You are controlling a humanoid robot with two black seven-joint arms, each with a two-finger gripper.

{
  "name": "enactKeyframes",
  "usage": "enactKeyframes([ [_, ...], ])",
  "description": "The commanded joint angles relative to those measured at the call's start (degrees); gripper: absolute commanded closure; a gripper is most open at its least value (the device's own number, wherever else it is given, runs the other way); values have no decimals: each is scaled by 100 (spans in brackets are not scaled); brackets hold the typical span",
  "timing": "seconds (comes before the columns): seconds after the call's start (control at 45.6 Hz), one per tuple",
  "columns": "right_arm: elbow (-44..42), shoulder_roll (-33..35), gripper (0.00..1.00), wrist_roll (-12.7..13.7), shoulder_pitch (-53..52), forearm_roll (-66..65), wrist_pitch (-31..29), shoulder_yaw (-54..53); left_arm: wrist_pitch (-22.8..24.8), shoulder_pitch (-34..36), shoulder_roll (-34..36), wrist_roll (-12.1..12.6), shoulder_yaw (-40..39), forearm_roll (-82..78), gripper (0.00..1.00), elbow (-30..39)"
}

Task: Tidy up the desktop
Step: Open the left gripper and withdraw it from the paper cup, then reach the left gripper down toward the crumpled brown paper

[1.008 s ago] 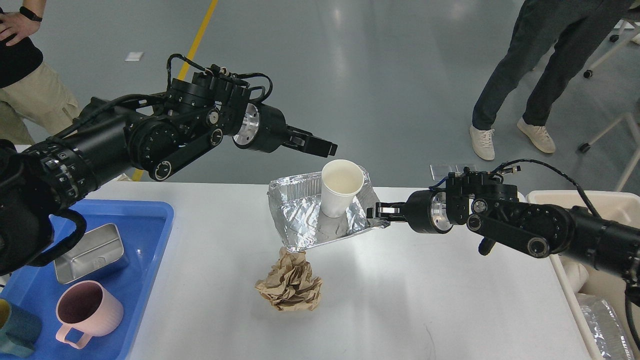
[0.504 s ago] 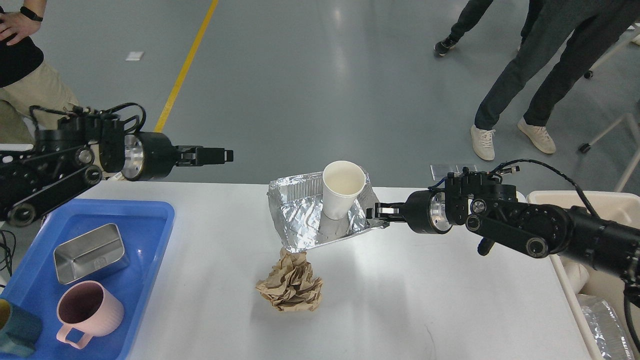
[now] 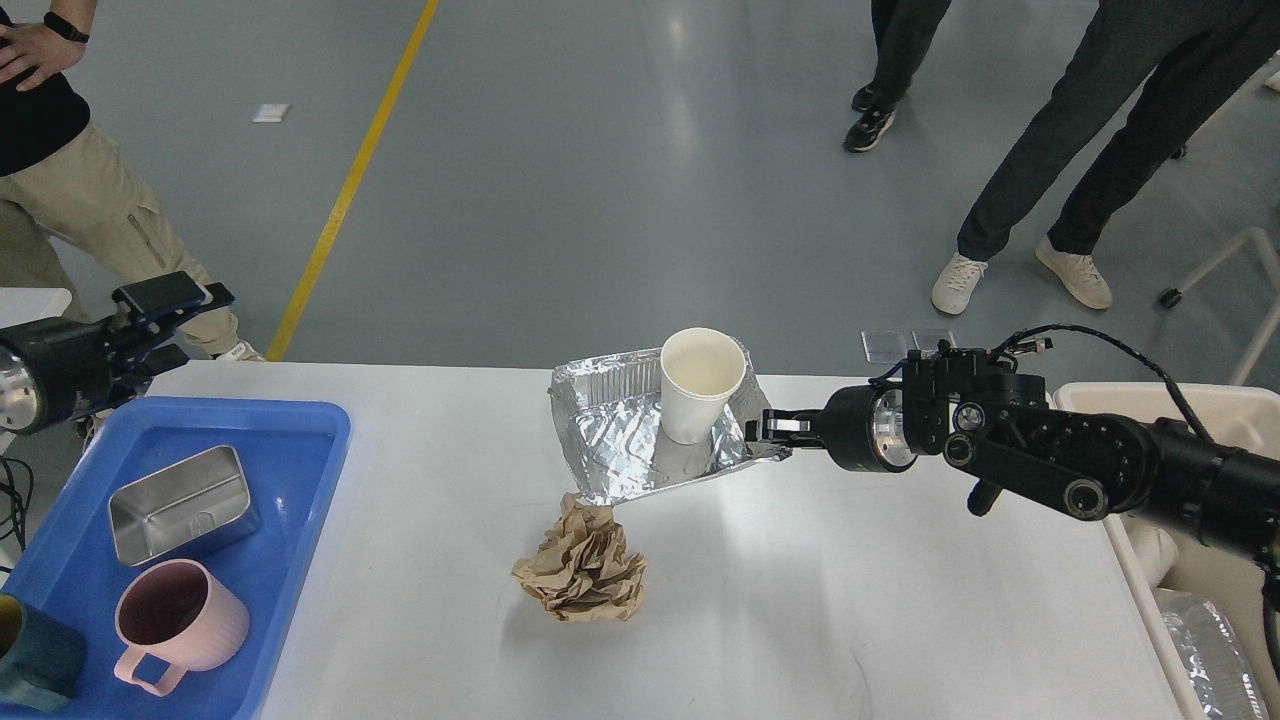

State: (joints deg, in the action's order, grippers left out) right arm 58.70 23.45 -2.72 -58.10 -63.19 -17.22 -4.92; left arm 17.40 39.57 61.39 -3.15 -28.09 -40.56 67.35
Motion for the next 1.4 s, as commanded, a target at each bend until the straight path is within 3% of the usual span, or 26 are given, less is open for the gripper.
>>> enactKeyframes([
  [0.0, -7, -7, 100, 0, -8, 0, -9, 9, -35, -90, 470, 104, 250, 215, 3, 156],
  [0.131, -7, -7, 100, 0, -17, 9, -9, 18, -44, -72, 980, 324, 883, 285, 3, 270],
  [0.614, -7, 10, 100, 0, -17, 9, -9, 26, 26, -55, 1807, 289, 954, 1568, 3, 1263],
  [1.074, 10, 2, 100, 0, -8, 9, -9, 26, -264, -134, 1772, 262, 1112, 1586, 3, 1369],
  [1.227, 10, -33, 100, 0, -8, 9, -9, 9, -44, -64, 1702, 166, 1104, 1367, 3, 1193],
  [1.38, 10, -33, 100, 0, -43, 9, 0, 9, 500, 322, 1131, 34, 1024, 462, 3, 745],
])
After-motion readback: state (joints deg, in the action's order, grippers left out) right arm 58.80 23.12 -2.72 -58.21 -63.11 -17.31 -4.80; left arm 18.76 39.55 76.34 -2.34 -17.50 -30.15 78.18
